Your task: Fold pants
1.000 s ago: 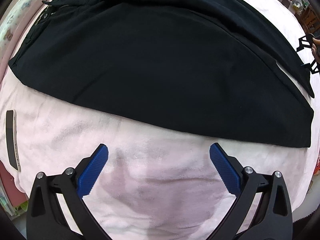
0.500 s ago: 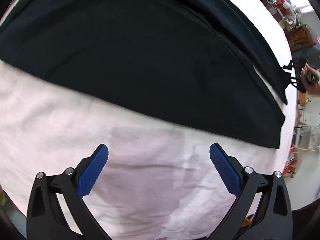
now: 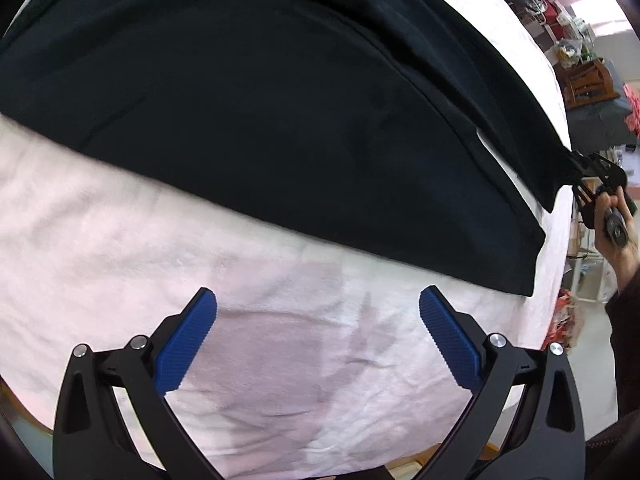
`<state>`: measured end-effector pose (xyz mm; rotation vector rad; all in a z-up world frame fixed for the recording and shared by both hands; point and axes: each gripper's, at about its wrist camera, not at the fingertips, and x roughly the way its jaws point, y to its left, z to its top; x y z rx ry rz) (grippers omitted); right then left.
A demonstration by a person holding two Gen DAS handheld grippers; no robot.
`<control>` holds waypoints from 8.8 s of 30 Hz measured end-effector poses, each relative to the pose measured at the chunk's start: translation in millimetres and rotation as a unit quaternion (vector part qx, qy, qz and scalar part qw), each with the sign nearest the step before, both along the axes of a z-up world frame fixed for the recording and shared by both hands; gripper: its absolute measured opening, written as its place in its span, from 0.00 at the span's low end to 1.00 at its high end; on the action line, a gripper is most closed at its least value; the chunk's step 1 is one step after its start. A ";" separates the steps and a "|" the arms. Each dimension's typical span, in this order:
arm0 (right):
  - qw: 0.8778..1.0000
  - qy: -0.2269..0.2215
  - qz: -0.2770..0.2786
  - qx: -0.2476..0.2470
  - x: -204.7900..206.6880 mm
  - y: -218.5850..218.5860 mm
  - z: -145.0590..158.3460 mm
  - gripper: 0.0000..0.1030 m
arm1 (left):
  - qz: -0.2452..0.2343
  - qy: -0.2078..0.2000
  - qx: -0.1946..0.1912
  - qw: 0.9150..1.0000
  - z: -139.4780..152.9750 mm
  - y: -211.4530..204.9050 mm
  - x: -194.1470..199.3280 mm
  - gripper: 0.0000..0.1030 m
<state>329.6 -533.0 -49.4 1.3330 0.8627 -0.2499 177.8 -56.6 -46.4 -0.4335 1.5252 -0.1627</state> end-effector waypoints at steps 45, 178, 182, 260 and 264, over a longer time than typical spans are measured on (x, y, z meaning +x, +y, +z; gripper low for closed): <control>0.957 0.018 -0.163 0.238 -113.2 65.9 -105.2 0.30 | -0.024 -0.005 0.027 0.999 19.5 12.5 -22.0 0.98; 0.964 0.120 0.141 0.190 -160.8 370.3 -66.6 0.38 | 0.367 -0.014 -0.086 0.926 -15.1 379.8 42.3 0.79; 0.976 0.078 0.120 0.162 -150.8 364.3 -56.7 0.02 | 0.379 -0.015 -0.105 0.919 -18.5 395.4 38.3 0.79; 0.993 0.053 0.055 0.088 -229.4 246.8 -13.2 0.23 | 0.403 -0.092 0.058 0.909 42.2 402.7 14.0 0.74; 0.993 0.074 -0.093 0.021 -270.0 130.1 -3.6 0.23 | 0.285 -0.099 0.065 0.951 50.6 320.3 -6.4 0.81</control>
